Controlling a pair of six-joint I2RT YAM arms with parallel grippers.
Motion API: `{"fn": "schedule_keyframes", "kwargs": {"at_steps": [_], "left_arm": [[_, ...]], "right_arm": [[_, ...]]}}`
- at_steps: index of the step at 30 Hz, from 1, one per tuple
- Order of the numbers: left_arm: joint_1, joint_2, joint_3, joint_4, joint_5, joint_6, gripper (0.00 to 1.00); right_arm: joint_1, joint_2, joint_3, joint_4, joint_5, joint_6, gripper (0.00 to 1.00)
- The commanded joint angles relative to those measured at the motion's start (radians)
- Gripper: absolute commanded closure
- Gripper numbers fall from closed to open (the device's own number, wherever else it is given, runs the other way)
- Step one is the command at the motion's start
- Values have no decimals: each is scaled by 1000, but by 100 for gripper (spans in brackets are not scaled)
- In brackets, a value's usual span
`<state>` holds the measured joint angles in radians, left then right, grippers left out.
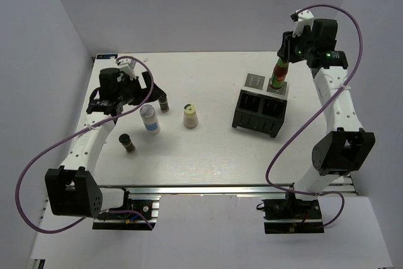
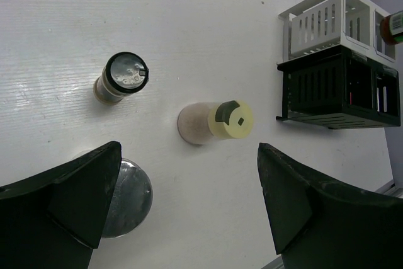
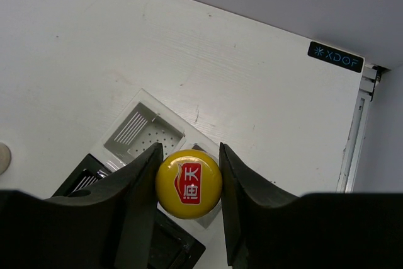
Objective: Organize the condiment bottles
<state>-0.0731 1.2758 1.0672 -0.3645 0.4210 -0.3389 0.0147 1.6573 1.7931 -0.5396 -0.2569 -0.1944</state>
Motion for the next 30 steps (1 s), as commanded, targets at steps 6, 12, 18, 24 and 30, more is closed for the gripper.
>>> {"fn": "schedule_keyframes", "kwargs": {"at_steps": [6,12,18,24,30], "left_arm": [[1,19,46,56,38,-28,2],[-4,56,72,76,36,-37,2],[-40,108,117,85,-7,-31,2],[-94,212,233,32,-111,18,2],[-119,299,324,-7,-229,51,2]], "right_arm": [[-4,-73,-95,185,-24,-17,100],[-4,-94,-187,234,-19,-27,100],[-4,-136,-359,331,-30,-40,100],[-35,-136,-442,392,-18,-53,100],[-38,-116,-463,403,-33,-62,78]]}}
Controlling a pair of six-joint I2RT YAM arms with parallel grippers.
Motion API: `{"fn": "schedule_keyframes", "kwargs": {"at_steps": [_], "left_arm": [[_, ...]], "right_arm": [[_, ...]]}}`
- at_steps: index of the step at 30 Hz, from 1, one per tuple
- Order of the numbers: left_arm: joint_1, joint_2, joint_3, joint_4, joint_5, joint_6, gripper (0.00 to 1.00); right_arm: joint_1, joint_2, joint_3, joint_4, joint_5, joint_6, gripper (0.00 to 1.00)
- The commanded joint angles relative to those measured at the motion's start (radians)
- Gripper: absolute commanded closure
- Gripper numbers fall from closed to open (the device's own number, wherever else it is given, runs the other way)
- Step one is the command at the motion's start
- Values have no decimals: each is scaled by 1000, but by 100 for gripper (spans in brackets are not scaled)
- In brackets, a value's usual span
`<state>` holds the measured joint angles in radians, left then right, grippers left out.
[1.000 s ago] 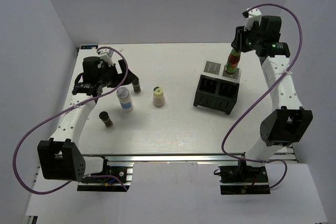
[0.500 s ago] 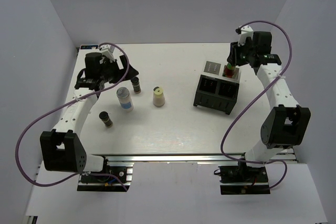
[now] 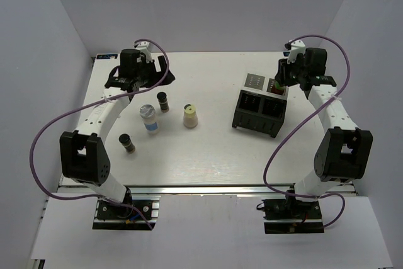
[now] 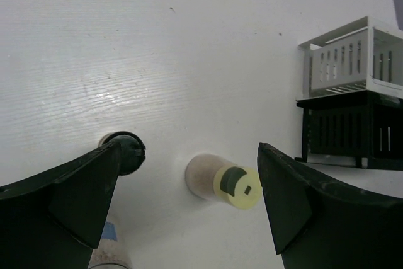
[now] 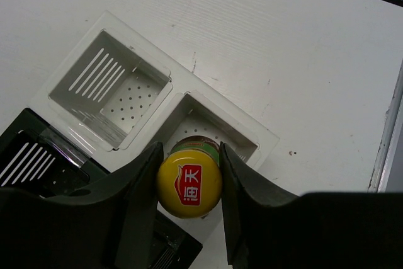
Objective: Organize the condiment bottles
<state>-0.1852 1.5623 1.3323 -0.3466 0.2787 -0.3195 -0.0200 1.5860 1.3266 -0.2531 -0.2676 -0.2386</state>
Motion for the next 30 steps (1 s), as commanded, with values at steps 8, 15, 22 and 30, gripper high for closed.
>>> {"fn": "schedule_keyframes", "kwargs": {"at_steps": [8,15,22,30], "left_arm": [[-56,137,172,-132,-229,83,2],[-92,143,156,-173,-311,96,2],[-112,136,140,-178,-384,97,2],[-114,217,203,-284,-478,66,10]], "right_arm": [[-8,-38,-13,106,-33,-19,37],[-17,-47,-17,103,-39,-7,23],[-18,-83,25,110,-79,-24,11],[-18,-95,91,100,-128,-73,11]]}}
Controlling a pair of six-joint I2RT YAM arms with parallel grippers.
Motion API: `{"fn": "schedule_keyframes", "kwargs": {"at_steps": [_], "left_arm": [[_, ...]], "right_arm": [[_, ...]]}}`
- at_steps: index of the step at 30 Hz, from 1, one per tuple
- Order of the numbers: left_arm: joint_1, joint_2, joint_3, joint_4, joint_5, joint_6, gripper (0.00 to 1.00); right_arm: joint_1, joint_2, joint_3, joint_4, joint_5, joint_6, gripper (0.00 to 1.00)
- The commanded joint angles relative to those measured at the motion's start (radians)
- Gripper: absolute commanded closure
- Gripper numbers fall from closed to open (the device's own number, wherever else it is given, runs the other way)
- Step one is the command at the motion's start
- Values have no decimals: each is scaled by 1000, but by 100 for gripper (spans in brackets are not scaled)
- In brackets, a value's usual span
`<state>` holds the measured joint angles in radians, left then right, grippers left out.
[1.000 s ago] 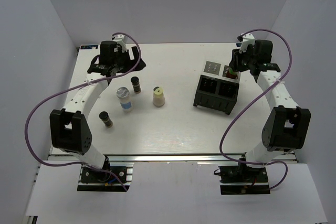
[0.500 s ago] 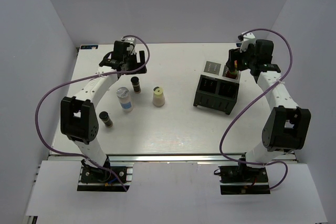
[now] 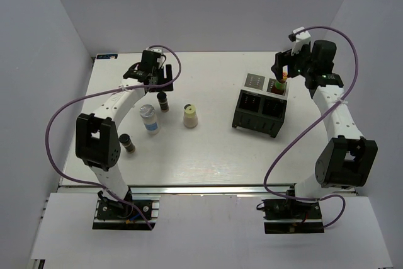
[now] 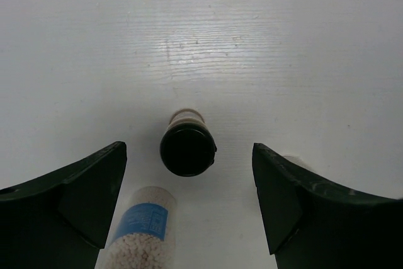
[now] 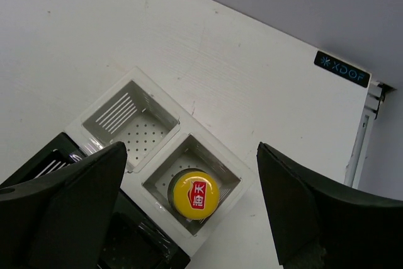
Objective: Organize the condiment bottles
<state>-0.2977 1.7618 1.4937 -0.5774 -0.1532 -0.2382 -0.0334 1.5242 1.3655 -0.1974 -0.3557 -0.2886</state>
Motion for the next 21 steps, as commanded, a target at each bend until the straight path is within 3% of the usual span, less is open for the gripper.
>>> {"fn": "schedule_keyframes", "kwargs": {"at_steps": [1,21], "left_arm": [[-3,24,42,-56,-43,-15,11],[-11,149,126,-150,-26,-29,37]], "right_arm": [[-5,-35,55,44,-43,-20,11],[-5,-58,12,56,-81,19,11]]}}
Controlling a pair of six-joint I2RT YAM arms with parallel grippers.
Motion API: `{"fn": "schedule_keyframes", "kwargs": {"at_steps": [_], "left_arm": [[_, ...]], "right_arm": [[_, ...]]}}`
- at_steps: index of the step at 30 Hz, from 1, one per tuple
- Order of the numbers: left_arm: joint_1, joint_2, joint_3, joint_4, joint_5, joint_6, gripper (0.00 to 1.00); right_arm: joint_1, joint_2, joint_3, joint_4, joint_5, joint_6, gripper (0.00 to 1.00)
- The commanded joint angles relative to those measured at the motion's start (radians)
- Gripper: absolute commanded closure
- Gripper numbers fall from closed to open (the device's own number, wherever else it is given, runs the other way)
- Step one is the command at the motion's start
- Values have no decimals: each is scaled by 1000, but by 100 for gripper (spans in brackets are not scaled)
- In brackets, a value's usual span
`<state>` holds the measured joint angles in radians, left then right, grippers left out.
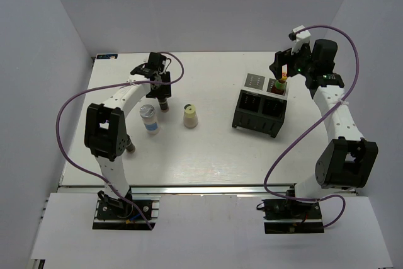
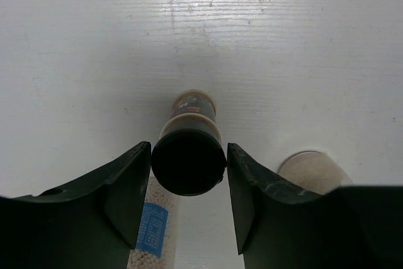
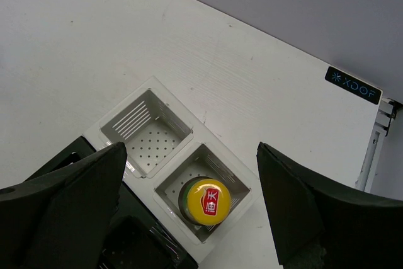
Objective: Organize the condiment bottles
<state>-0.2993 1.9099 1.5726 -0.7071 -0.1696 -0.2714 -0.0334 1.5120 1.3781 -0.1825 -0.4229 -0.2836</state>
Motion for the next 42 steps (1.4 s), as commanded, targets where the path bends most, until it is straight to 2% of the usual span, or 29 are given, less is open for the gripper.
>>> {"fn": "schedule_keyframes", "kwargs": {"at_steps": [1,6,12,13,20,30,36,42], "left_arm": [[-12,3,49,-22,-10,6,39],[-18,0,58,-32,-13,12,58],[-21,-9,64,-40,-11,12,73],[-20,-12,72,-40,-8,12,78],[-38,-34,187,-60,47,17,98],[-155,14,458,-57,168,5,100],[-234,69,585,83,290,-2,100],[-259,161,644,237,395,-83,100]], "right_arm": [[-5,-45,-1,41,-14,14,11],[-3,-53,-11,41,-11,12,11],[-5,-56,-16,46,-14,17,11],[-5,-58,-16,48,-14,18,11],[-5,-64,-11,41,-31,18,11],[-5,-78,-24,35,-73,29,11],[-3,-87,-34,38,-93,40,12],[-3,-108,-68,49,-103,60,12]]}}
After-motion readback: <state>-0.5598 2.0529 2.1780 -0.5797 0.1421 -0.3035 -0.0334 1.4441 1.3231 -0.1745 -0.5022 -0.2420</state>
